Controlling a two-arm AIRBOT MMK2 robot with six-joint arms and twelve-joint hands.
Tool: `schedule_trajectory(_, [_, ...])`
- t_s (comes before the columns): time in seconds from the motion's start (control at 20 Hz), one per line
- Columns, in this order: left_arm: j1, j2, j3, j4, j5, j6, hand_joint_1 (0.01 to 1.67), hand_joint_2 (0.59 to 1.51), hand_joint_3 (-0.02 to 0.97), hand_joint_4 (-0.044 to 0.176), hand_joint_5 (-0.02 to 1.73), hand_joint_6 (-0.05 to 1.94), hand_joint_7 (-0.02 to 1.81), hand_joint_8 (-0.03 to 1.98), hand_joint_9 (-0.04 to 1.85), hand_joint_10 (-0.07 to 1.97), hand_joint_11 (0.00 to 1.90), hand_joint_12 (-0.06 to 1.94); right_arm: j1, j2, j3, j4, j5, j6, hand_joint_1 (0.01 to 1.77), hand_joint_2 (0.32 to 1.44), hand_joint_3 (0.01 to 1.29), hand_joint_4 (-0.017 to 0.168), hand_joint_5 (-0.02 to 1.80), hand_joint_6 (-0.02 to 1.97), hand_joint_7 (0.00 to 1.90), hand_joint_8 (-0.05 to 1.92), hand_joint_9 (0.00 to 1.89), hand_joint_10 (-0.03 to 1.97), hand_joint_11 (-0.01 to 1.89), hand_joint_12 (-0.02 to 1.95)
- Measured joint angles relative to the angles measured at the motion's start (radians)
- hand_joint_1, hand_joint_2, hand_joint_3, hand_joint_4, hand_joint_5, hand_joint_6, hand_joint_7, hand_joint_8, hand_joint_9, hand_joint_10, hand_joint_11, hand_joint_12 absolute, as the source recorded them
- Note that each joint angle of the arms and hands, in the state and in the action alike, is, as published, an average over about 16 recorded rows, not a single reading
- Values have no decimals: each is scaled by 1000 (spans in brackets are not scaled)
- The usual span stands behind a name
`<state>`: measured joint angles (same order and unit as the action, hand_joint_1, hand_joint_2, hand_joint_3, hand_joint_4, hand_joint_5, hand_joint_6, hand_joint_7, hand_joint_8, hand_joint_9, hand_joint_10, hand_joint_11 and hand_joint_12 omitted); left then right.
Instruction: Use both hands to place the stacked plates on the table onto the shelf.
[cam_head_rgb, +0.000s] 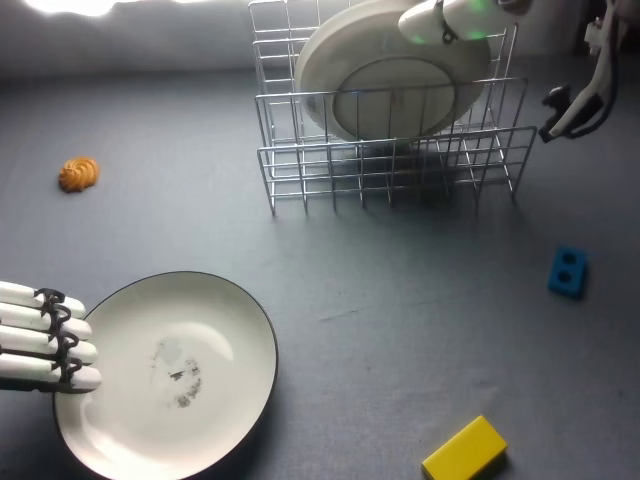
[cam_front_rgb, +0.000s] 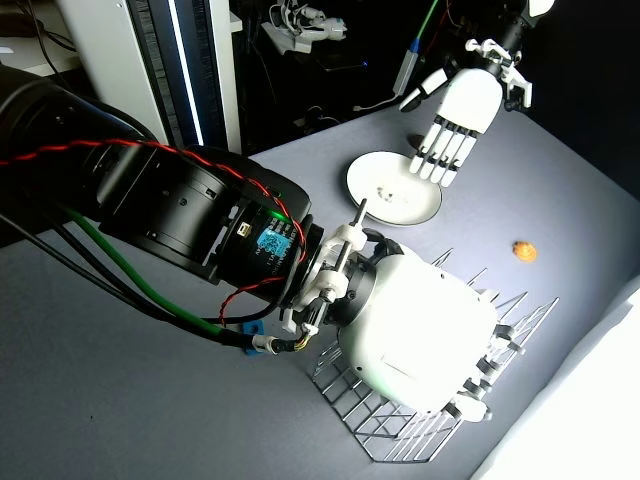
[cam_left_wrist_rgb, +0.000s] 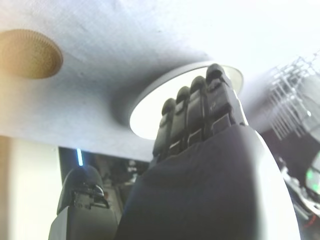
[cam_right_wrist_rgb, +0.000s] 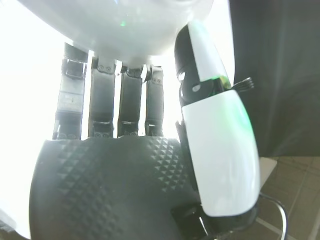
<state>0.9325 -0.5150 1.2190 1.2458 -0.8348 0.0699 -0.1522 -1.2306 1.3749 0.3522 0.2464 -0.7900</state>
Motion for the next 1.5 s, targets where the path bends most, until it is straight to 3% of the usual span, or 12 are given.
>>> schedule_trajectory(0.2, [27, 4, -23, -27, 23, 0, 17, 1090, 19, 1, 44, 18, 59, 10, 16, -10, 22, 4, 17, 27, -55, -102, 83, -5, 1069, 1134, 15, -2, 715, 150, 880, 35, 797, 240, 399, 1301])
schedule_trajectory(0.65, [77, 11, -85, -90, 100, 0, 13, 1087, 19, 1, 45, 17, 64, 8, -4, -30, 30, 11, 7, 87, -250, -365, 288, -79, 1045, 1110, 15, -2, 661, 123, 778, 28, 701, 209, 306, 1277])
schedule_trajectory(0.85, [88, 13, -109, -106, 140, -1, 14, 1086, 19, 1, 37, 11, 50, 5, -13, -36, 34, 21, -28, 99, -334, -440, 337, -132, 1043, 1069, 15, -1, 493, 96, 567, 28, 510, 149, 216, 967])
schedule_trajectory(1.1, [106, 12, -129, -123, 175, -5, 17, 1087, 19, 0, 21, 3, 30, 0, -21, -43, 37, 31, -93, 104, -410, -494, 343, -190, 1072, 994, 15, 2, 272, 64, 310, 28, 277, 73, 112, 561])
schedule_trajectory(1.4, [159, 11, -147, -194, 196, -12, 22, 1081, 20, -1, 3, -16, 8, -9, -29, -53, 39, 37, -184, 90, -461, -547, 340, -260, 1149, 897, 14, 4, 33, 39, 34, 28, 27, -10, 17, 71])
schedule_trajectory(1.5, [178, 11, -153, -223, 198, -13, 23, 1080, 20, -2, 0, -21, 4, -12, -29, -55, 39, 35, -213, 74, -465, -562, 340, -287, 1173, 877, 14, 5, 19, 37, 18, 28, 13, -14, 15, 5])
